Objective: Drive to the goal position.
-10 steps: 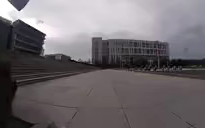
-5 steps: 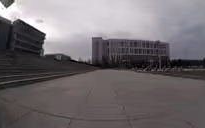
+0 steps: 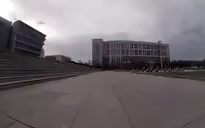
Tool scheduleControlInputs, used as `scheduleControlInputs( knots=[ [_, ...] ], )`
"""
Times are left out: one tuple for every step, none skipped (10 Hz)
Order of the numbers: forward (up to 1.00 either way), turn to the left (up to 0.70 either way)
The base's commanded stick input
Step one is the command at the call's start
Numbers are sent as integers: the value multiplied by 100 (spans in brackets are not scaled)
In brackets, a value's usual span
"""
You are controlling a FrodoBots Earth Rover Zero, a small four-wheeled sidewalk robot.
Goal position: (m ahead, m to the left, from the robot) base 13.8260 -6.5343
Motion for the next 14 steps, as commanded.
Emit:
scheduleControlInputs(
  knots=[
    [70,0],
    [70,0],
    [70,0],
    [70,0],
    [70,0],
    [70,0],
    [70,0],
    [70,0],
    [70,0],
    [70,0],
    [70,0],
    [70,0],
    [70,0],
    [70,0]
  ],
)
